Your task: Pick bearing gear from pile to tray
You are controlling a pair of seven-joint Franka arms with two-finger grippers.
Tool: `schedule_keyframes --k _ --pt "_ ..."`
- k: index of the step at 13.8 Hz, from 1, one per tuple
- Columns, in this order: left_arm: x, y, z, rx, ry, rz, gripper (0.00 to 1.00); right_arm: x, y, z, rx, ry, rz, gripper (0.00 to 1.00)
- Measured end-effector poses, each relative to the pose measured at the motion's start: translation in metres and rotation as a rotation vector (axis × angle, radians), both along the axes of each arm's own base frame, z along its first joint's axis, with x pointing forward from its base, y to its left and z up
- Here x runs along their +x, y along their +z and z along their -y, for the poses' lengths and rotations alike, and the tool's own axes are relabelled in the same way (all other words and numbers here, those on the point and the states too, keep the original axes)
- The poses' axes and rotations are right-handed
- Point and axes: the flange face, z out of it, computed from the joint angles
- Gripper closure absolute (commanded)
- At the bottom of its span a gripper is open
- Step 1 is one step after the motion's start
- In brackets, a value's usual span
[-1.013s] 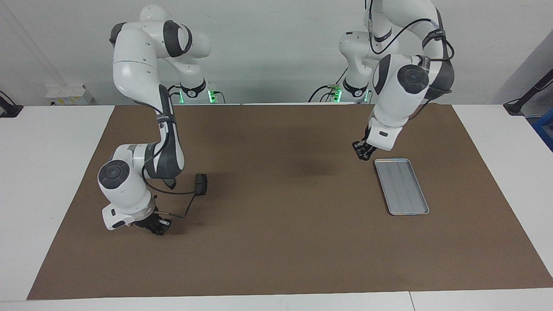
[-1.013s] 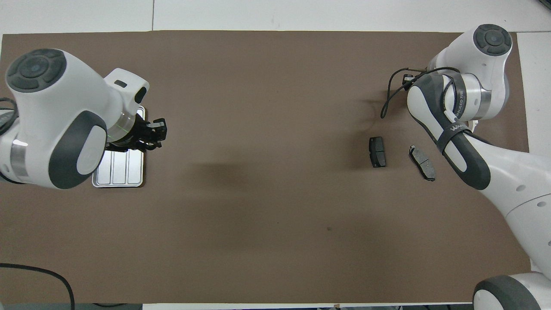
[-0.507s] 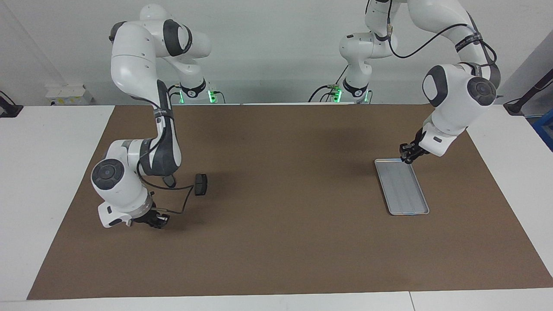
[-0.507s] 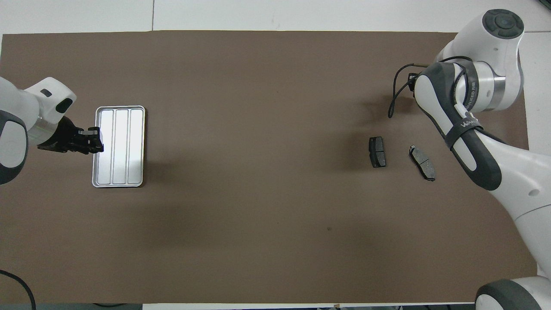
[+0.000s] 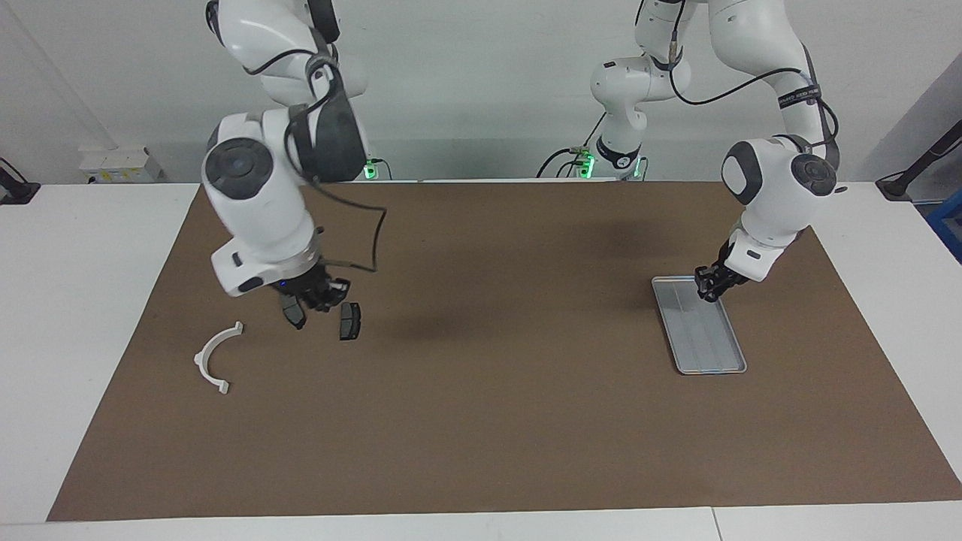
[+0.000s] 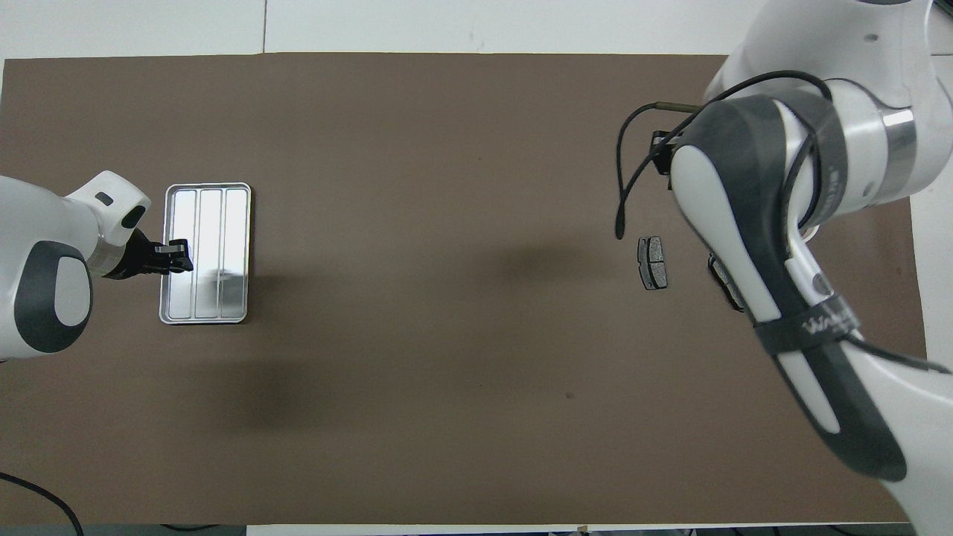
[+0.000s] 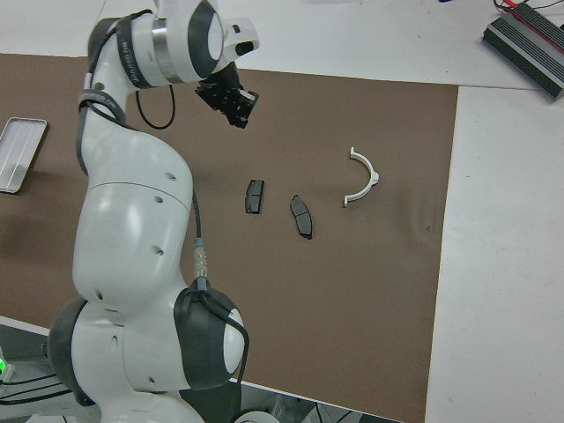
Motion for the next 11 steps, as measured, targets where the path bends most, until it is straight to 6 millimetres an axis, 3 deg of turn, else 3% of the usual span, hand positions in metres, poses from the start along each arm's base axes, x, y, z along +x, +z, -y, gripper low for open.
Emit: schedule_keyframes --k 3,6,9,10,11 --pt "0.001 -0.016 0.001 0.0 0.002 0.011 1.0 -0.044 0.012 -0.116 0.02 -0.164 0.024 1.0" --pt "0.006 -0.031 0.004 -0.001 0.019 0.028 1.0 -0.07 -0.005 -0.18 0.051 -0.288 0.037 1.0" --pt "0.01 -0.053 0.007 -0.002 0.031 0.04 1.0 -0.089 -0.062 -0.227 0.077 -0.34 0.071 1.0" --pt "0.01 -0.058 0.007 -0.002 0.032 0.042 0.74 -0.096 -0.083 -0.238 0.081 -0.34 0.076 1.0" --pt "0.01 -0.057 0.007 -0.003 0.032 0.044 0.11 -0.103 -0.104 -0.247 0.078 -0.338 0.073 1.0"
